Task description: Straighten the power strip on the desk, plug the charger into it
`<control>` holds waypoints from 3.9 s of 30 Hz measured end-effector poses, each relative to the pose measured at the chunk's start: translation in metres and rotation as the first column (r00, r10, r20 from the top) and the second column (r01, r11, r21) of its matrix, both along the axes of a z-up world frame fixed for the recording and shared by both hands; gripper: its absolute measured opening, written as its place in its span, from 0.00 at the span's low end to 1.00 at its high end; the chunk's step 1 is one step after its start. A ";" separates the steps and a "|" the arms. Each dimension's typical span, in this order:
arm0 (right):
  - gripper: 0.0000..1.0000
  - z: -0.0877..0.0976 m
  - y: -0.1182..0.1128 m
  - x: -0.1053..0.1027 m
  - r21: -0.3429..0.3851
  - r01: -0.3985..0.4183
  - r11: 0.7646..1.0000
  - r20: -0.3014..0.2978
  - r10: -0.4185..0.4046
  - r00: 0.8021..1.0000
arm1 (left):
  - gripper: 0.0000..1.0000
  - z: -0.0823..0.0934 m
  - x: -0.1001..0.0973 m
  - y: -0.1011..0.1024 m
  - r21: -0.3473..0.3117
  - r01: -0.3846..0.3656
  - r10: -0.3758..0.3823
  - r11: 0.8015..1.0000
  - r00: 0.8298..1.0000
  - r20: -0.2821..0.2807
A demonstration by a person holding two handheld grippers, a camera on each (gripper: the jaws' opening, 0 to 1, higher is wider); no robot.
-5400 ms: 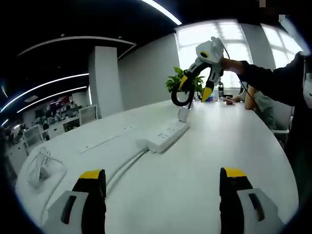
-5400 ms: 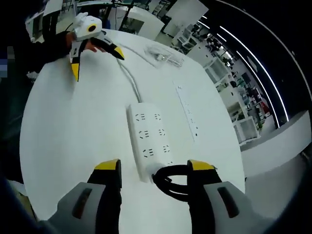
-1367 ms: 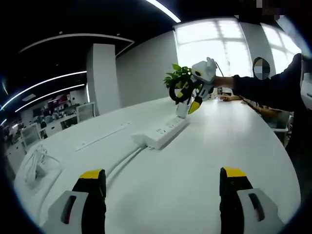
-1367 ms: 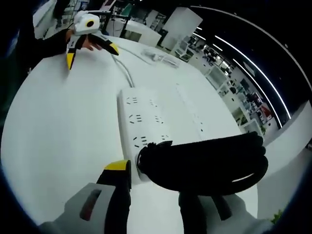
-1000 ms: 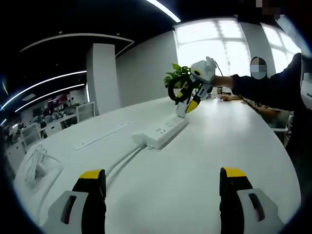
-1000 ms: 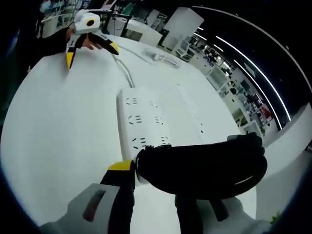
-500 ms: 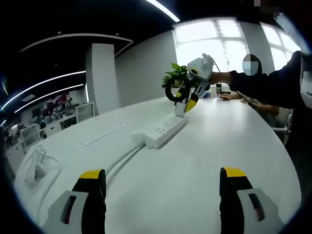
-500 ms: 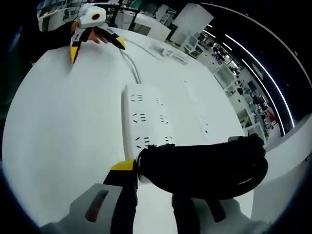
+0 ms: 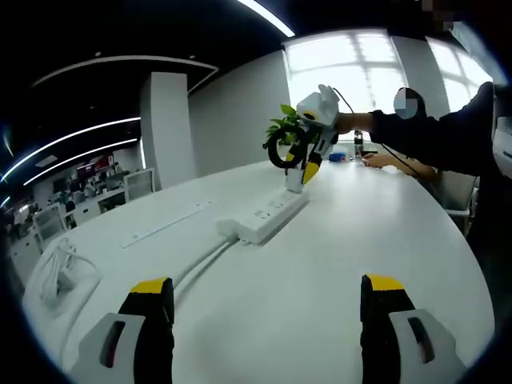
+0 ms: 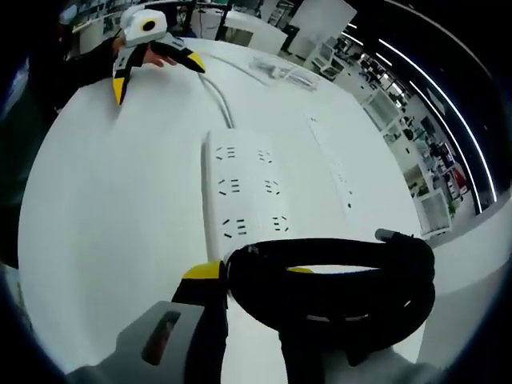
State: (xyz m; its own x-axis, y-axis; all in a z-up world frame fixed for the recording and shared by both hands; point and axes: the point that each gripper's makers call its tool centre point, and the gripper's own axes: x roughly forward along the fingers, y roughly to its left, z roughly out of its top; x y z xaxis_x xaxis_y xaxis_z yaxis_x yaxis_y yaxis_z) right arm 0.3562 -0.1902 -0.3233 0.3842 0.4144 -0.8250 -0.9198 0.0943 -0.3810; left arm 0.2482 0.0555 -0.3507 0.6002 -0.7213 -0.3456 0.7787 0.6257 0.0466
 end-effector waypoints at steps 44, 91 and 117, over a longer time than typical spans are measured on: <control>0.19 -0.012 -0.007 0.002 -0.279 0.012 0.960 -0.042 -0.024 0.999 | 0.99 -0.001 0.001 0.004 0.059 -0.015 0.013 0.998 0.999 0.044; 0.42 0.006 -0.006 -0.006 -0.054 0.056 0.997 -0.012 -0.057 0.998 | 0.99 -0.001 0.000 0.005 0.029 -0.018 0.017 0.999 0.999 0.031; 0.47 0.013 -0.015 -0.019 0.096 0.113 0.989 0.009 -0.115 0.993 | 0.99 -0.001 0.001 0.008 0.004 -0.022 0.022 1.000 1.000 0.019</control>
State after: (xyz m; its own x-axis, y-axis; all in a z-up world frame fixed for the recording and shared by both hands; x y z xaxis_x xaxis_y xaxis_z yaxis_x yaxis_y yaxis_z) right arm 0.3373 -0.2052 -0.3101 0.4453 0.4435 -0.7778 -0.8953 0.2345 -0.3788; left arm 0.2492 0.0635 -0.3513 0.6224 -0.7066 -0.3367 0.7638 0.6422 0.0641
